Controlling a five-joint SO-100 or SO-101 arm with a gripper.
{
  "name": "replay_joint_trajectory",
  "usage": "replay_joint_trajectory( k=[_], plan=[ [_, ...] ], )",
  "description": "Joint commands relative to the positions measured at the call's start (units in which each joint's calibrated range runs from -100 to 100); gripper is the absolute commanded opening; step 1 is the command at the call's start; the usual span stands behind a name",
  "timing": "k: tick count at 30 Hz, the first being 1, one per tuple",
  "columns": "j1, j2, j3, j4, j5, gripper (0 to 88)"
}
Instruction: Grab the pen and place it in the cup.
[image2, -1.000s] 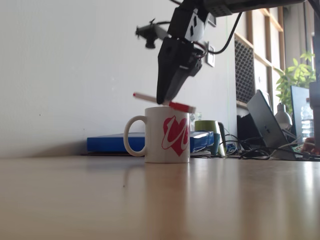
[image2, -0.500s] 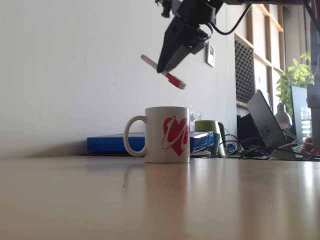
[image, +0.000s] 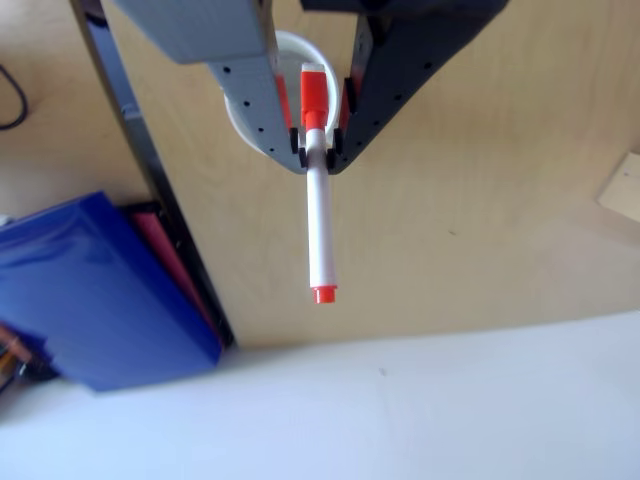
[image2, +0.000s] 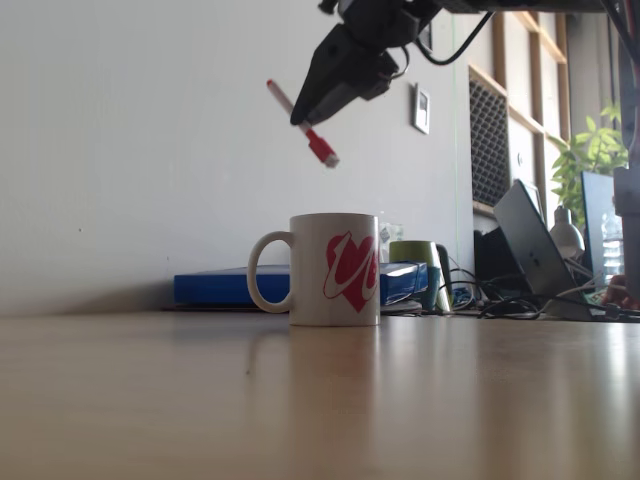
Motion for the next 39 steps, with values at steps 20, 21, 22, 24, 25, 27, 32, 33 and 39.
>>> replay_joint_trajectory(
  k=[20,21,22,24,25,27,32,33,39],
  plan=[
    [5.83,6.87,3.19,-3.16,-0.44,1.1],
    [5.83,6.87,3.37,-3.16,-0.44,1.1],
    [5.74,6.79,3.37,-3.16,-0.44,1.1],
    [5.66,6.54,3.37,-3.16,-0.44,1.1],
    [5.66,6.29,3.37,-3.16,-0.44,1.1],
    [5.74,6.12,3.37,-3.07,-0.39,1.1],
    [5.66,6.12,3.37,-2.38,-0.39,1.8],
    [5.58,6.12,3.46,-2.30,-0.34,1.8],
    [5.33,6.12,3.46,-0.41,-0.44,15.2]
  ],
)
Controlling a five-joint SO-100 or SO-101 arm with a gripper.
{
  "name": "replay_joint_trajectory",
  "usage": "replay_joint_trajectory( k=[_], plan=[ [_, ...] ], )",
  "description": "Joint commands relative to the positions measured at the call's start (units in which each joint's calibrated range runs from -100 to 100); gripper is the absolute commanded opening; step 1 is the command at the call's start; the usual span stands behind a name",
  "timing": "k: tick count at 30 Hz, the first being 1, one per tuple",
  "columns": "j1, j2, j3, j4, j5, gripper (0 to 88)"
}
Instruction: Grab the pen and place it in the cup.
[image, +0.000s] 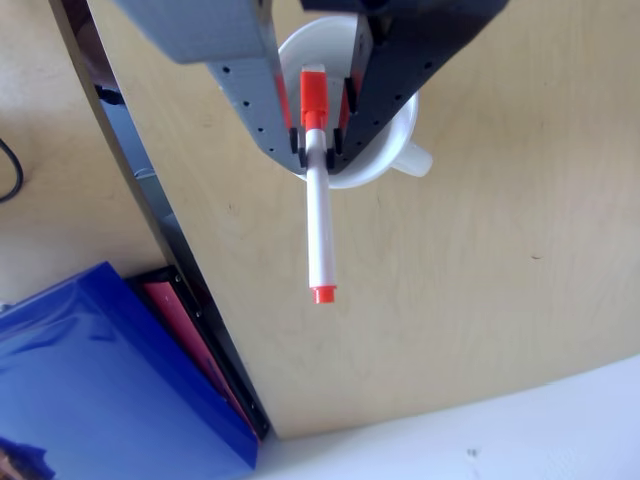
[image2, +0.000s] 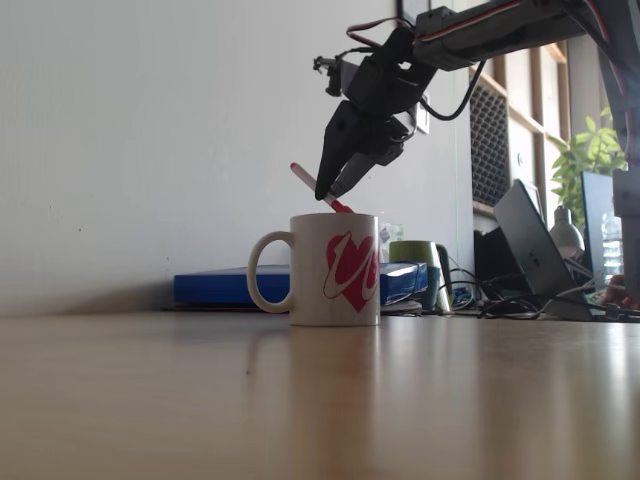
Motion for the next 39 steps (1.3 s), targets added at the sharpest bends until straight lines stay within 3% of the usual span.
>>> replay_joint_trajectory(
  k=[1,5,7,39],
  plan=[
    [0.11,-1.20,-0.35,1.12,-0.35,23.2],
    [0.27,-1.20,-0.35,1.21,-1.40,39.9],
    [0.19,-1.20,-0.35,1.29,-1.40,41.8],
    [-0.23,-1.20,-0.26,1.21,-1.40,41.8]
  ],
)
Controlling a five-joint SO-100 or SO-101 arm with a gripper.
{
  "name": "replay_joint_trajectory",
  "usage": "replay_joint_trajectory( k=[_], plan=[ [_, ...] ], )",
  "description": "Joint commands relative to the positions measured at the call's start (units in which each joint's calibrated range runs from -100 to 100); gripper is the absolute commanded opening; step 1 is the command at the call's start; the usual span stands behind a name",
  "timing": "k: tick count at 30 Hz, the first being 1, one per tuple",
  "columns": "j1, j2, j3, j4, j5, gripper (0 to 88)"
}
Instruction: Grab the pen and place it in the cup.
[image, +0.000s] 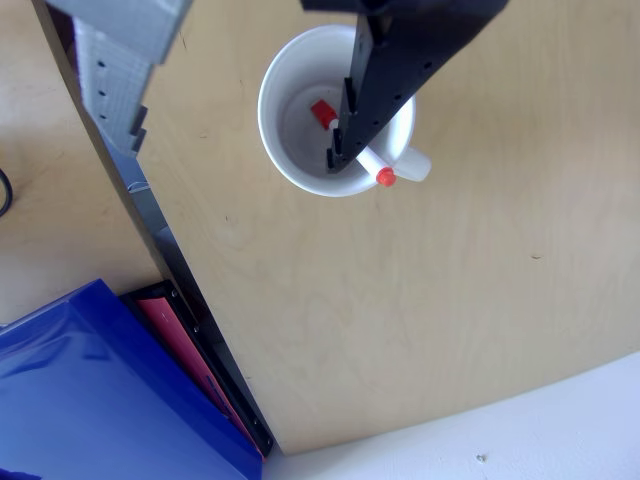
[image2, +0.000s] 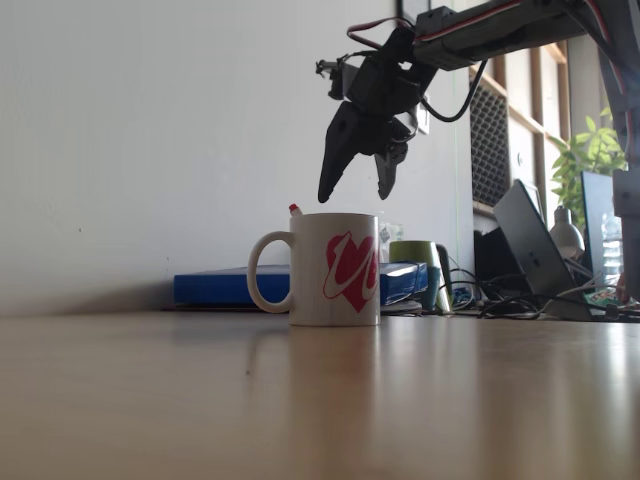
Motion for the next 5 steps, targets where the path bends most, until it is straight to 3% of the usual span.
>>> replay_joint_trajectory(
  k=[1,5],
  plan=[
    [-0.15,-1.20,-0.26,0.27,-0.13,41.8],
    [-0.15,-1.12,-0.26,0.27,-0.13,41.8]
  ],
)
